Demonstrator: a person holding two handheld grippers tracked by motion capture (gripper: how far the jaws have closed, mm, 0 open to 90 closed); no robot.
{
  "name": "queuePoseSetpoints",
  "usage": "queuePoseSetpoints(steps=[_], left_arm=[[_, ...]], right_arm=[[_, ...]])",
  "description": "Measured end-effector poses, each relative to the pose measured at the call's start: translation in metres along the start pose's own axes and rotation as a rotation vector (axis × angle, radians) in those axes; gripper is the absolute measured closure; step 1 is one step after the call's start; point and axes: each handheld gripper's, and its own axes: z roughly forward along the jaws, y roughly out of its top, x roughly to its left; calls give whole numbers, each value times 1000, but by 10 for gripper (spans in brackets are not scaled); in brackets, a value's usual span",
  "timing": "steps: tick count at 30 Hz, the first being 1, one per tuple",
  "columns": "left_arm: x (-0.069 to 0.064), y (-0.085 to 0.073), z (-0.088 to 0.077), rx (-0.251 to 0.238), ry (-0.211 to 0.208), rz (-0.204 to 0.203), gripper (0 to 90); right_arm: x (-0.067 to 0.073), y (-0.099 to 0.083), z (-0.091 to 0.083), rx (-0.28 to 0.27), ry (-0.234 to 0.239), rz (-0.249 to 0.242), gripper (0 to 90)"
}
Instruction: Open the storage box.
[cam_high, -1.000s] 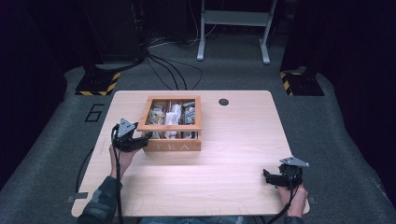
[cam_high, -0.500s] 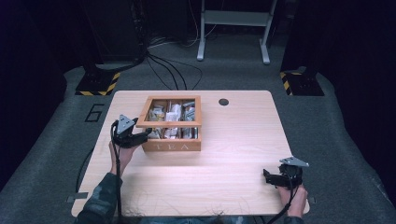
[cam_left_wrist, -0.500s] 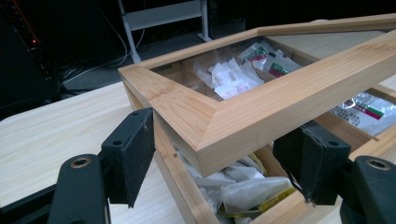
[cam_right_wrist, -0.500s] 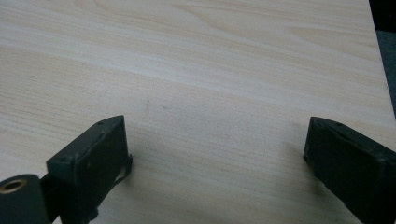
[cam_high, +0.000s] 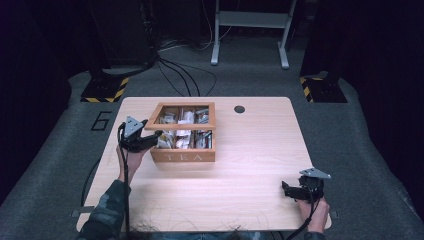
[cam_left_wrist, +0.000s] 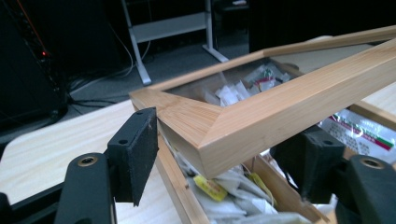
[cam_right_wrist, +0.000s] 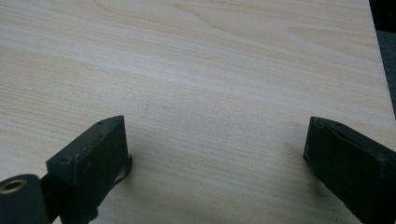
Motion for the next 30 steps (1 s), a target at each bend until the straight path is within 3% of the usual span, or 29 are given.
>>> queuePoseSetpoints(steps=[6, 21, 30], left_arm=[[3, 6, 2, -16, 6, -14, 350], [10, 11, 3, -44, 24, 15, 445], [12, 22, 5, -49, 54, 78, 496]], right_arm=[[0, 0, 0, 0, 0, 0, 59], [0, 0, 0, 0, 0, -1, 59], [0, 0, 0, 2, -2, 1, 62]])
